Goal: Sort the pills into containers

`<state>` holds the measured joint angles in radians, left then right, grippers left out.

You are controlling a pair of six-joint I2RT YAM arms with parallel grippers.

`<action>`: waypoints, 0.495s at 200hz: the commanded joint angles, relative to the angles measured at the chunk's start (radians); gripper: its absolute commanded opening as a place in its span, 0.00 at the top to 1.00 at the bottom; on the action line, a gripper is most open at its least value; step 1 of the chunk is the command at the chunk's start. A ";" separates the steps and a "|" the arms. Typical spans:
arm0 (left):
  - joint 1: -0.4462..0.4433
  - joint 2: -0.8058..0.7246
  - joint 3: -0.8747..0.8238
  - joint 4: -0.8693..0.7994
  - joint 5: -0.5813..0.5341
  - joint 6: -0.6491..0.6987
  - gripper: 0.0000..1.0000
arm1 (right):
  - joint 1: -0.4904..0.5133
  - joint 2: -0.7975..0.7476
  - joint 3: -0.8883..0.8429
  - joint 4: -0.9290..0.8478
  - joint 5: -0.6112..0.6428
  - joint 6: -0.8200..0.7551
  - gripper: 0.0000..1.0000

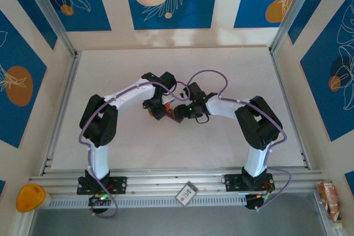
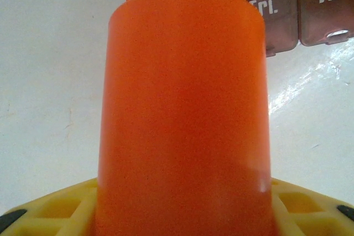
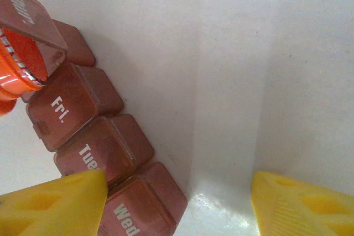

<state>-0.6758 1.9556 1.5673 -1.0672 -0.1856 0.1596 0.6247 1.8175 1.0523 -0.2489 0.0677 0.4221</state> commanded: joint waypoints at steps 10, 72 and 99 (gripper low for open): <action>-0.008 0.029 0.023 -0.075 -0.031 0.018 1.00 | 0.029 0.063 -0.038 -0.085 0.017 0.009 0.30; -0.008 0.027 0.020 -0.081 -0.040 0.024 1.00 | 0.033 0.067 -0.037 -0.085 0.019 0.014 0.30; -0.008 0.035 0.024 -0.079 -0.046 0.023 1.00 | 0.033 0.063 -0.038 -0.085 0.023 0.013 0.30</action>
<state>-0.6758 1.9560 1.5738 -1.0962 -0.1886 0.1673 0.6266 1.8179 1.0523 -0.2481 0.0700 0.4290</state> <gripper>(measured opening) 0.526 0.696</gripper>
